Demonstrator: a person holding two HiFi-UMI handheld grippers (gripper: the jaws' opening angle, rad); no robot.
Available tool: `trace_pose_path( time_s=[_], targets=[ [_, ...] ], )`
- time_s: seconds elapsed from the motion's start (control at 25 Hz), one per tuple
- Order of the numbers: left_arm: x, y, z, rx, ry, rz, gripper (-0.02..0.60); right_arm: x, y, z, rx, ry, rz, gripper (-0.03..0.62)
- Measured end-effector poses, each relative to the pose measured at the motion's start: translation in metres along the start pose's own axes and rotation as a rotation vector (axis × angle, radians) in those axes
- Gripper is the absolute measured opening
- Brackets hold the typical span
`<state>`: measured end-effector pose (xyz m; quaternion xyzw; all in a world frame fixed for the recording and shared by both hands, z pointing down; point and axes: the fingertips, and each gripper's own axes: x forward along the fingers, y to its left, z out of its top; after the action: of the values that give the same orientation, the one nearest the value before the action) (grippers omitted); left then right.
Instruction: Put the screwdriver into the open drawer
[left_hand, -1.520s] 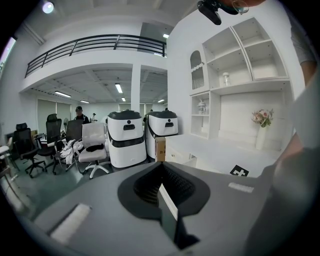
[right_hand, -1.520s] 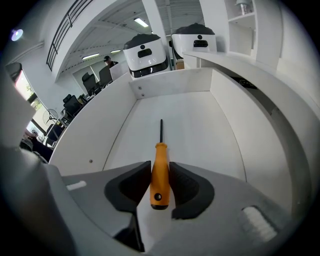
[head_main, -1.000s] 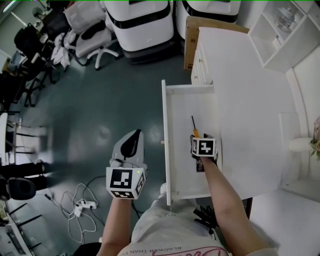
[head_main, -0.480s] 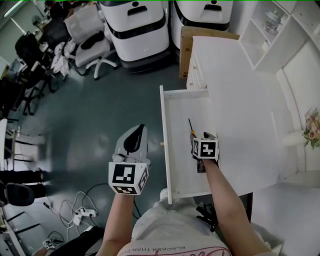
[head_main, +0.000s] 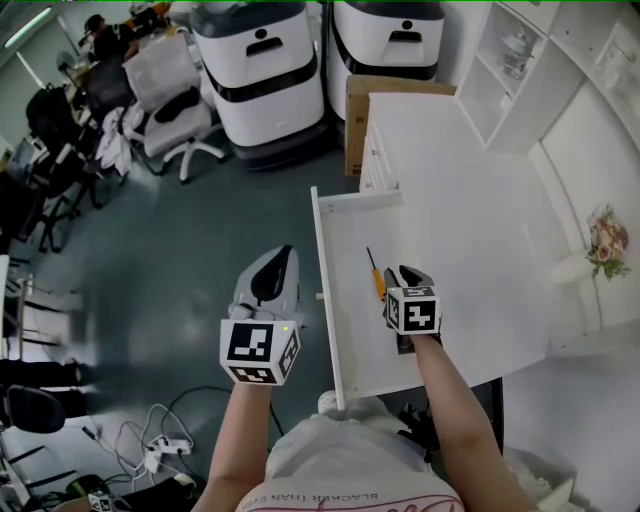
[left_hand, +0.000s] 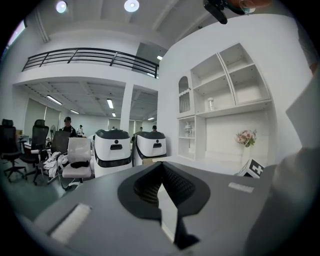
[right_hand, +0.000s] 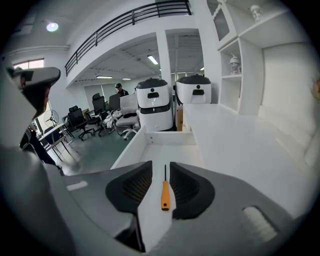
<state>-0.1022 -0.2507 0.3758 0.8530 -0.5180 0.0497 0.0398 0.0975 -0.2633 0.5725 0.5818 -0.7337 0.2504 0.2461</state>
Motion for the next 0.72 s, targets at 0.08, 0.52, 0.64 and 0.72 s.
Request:
trace_pose_path(
  time_s=[0.08, 0.52, 0.64, 0.72],
  targets=[
    [0.000, -0.001, 0.004, -0.003, -0.013, -0.005, 0.012, -0.010, -0.002, 0.008, -0.017, -0.032, -0.015, 0.083],
    [0.004, -0.014, 0.025, 0.011, -0.077, -0.037, 0.012, -0.060, -0.006, 0.046, -0.056, -0.155, -0.027, 0.002],
    [0.003, -0.017, 0.032, 0.013, -0.096, -0.045, 0.012, -0.077, -0.004, 0.057, -0.081, -0.197, -0.026, 0.002],
    [0.002, -0.020, 0.038, 0.014, -0.110, -0.050, 0.012, -0.089, -0.001, 0.066, -0.099, -0.229, -0.026, 0.002]
  ],
)
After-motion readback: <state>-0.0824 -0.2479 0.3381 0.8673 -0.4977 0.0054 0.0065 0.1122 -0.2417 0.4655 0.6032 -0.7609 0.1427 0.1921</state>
